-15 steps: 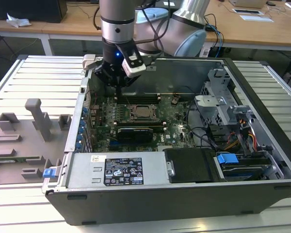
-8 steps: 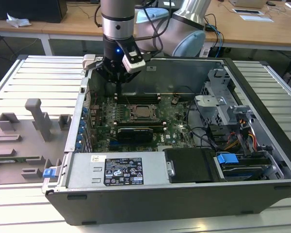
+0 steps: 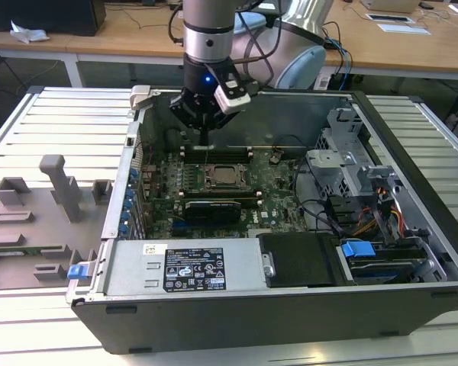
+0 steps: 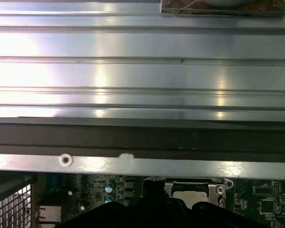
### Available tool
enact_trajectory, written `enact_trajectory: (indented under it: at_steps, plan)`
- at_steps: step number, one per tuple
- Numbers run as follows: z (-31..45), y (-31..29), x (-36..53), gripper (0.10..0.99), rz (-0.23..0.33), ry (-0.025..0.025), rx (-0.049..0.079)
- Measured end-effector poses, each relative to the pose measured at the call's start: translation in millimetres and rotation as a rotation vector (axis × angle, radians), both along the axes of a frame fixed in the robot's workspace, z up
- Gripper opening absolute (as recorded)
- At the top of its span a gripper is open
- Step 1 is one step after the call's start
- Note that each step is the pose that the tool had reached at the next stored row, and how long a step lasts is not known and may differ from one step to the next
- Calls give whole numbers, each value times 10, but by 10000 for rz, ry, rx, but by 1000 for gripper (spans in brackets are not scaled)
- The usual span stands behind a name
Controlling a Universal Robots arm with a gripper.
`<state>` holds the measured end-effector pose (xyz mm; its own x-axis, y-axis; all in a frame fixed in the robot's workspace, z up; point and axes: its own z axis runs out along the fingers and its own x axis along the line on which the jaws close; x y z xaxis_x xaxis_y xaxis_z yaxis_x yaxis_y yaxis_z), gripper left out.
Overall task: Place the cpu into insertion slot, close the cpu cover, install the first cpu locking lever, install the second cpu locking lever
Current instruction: 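Install the first cpu locking lever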
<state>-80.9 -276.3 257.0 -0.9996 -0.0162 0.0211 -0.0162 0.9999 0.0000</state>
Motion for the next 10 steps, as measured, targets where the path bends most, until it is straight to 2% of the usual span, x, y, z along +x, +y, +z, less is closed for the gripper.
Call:
enact_trajectory:
  at_steps: [4, 9, 10]
  plan:
    - [-39, 0, 31, 106, -3, 3, 1]
    - [-152, -2, 32, 106, -2, 4, 0]
    - [-196, -2, 33, 106, -2, 4, 1]
